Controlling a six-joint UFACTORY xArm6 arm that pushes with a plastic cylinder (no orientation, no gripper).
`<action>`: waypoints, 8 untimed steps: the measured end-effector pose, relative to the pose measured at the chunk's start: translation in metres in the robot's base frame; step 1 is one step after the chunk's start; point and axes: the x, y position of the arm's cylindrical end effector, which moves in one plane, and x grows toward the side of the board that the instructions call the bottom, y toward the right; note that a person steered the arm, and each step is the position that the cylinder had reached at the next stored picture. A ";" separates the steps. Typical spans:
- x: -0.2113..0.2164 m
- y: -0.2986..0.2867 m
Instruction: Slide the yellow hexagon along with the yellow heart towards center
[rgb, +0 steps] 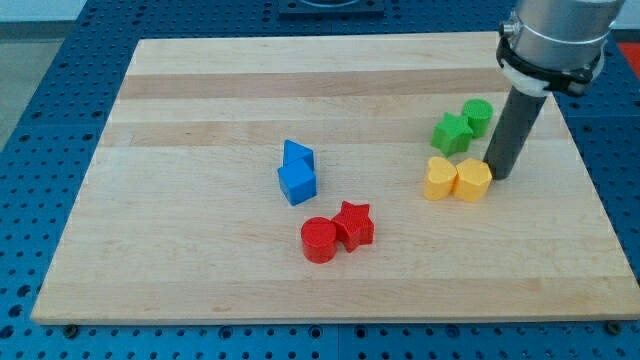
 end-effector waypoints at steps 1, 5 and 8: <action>0.011 0.012; 0.038 -0.008; 0.018 -0.020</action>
